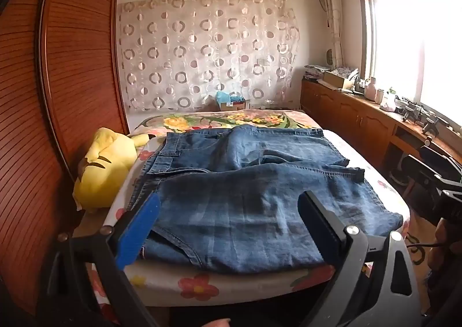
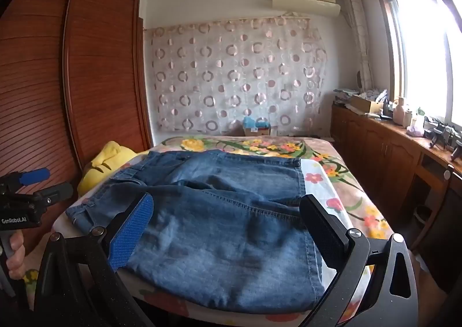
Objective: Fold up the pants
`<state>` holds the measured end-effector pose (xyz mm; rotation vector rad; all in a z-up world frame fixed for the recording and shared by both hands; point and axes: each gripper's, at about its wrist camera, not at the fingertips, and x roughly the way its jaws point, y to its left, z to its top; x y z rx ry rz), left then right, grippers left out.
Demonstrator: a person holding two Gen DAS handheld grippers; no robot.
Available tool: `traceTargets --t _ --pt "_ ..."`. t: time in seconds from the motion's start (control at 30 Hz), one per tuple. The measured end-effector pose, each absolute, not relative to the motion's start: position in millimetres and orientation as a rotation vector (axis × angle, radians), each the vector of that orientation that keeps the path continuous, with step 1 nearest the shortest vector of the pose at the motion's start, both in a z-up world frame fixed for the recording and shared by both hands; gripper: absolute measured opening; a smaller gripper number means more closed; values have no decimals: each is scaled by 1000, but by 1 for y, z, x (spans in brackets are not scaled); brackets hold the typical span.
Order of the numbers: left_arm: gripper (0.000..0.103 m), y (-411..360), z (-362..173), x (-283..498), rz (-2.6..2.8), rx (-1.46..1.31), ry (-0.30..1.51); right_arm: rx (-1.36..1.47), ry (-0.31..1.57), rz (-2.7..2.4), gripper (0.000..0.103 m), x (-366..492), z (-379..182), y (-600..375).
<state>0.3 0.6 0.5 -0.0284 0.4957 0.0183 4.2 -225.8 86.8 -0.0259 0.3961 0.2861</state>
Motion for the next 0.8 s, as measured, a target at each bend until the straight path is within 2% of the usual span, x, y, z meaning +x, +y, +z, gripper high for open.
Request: traceTargets --t 0.8 --pt "97 2 6 -1 17 -21 482 -10 385 284 103 3 88 -228"
